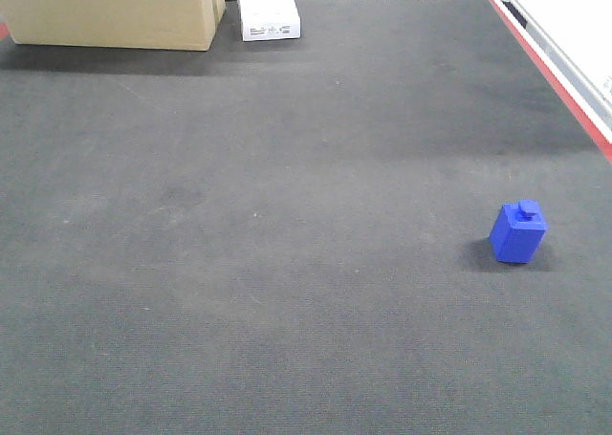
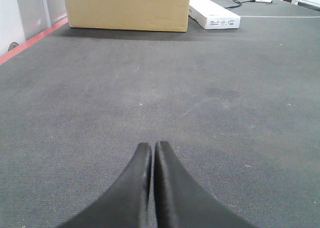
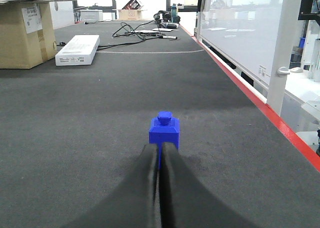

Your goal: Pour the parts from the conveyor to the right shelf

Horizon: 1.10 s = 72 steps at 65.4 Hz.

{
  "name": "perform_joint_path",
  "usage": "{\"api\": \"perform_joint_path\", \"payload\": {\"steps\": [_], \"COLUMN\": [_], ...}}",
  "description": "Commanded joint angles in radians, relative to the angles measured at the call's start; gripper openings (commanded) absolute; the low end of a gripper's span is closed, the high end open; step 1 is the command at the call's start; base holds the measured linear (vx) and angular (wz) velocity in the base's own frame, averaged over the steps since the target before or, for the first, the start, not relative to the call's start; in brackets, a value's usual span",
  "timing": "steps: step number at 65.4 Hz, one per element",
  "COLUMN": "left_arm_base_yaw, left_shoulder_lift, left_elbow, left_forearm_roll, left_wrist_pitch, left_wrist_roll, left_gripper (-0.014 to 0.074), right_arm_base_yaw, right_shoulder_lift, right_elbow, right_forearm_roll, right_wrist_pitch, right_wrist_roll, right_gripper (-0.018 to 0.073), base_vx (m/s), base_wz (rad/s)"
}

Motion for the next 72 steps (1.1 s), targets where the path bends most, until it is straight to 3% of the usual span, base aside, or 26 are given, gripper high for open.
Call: {"api": "perform_joint_path", "payload": {"steps": [1, 72], "left_arm_base_yaw": [-0.007, -0.007], "left_shoulder_lift": [-0.016, -0.013], "left_elbow": [-0.020, -0.019], "left_forearm_roll": [-0.008, -0.008], "left_wrist_pitch": [-0.074, -0.074], "left_wrist_roll": [-0.008, -0.008], "left_gripper": [-0.0006, -0.0006], "right_arm_base_yaw": [-0.004, -0.004], "right_shoulder_lift": [-0.013, -0.013], "right_elbow": [0.008, 0.008], "right_forearm_roll": [-0.003, -0.003], "right_wrist_pitch": [-0.075, -0.082], "right_wrist_roll": [-0.002, -0.002], "right_gripper": [-0.0005, -0.0005], "base_vx": [0.00, 0.00], "base_wz": [0.00, 0.00]}}
